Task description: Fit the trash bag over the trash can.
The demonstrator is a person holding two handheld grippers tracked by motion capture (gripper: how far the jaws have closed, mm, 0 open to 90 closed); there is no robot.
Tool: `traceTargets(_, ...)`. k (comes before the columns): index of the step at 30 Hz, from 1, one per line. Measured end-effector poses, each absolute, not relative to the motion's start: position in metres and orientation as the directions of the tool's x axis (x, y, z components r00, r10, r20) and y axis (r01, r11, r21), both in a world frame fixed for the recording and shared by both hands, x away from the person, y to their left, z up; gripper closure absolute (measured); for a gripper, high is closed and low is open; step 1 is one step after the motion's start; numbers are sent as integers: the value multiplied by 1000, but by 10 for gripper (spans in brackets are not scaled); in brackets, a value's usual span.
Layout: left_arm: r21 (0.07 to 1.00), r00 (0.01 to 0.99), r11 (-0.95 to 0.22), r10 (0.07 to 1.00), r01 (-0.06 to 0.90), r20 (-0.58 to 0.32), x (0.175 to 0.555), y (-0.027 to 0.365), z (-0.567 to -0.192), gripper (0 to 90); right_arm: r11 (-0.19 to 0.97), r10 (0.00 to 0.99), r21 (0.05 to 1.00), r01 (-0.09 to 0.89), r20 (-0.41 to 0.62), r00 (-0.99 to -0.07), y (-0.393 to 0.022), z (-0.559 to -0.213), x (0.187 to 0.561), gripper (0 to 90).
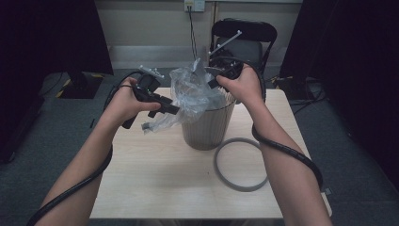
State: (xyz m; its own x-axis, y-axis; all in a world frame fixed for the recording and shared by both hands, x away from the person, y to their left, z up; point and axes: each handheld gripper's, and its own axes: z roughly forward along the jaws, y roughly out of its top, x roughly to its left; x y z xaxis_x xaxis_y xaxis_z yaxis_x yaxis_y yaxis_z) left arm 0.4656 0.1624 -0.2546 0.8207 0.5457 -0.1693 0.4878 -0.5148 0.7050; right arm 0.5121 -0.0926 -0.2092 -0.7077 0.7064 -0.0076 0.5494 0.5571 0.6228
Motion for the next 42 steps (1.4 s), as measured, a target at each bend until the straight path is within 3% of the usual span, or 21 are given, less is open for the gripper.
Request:
traceTargets(8,683,822,-545,550,486,-146,468,163,-255,808,527,733,633,567,-2,-680,-109,-207,514,900)
traceTargets(14,681,824,-547,547,487,-150,466,165,-251,879,507,753,642,575,-5,-658,-129,-202,512,900)
traceTargets(32,680,849,-587,518,439,-101,441,150,-227,899,436,817,659,613,-4,-577,-187,-189,483,900)
traceTargets(42,611,852,-644,513,460,-100,441,142,-257,900,417,832,613,671,39,-553,-211,-226,483,900)
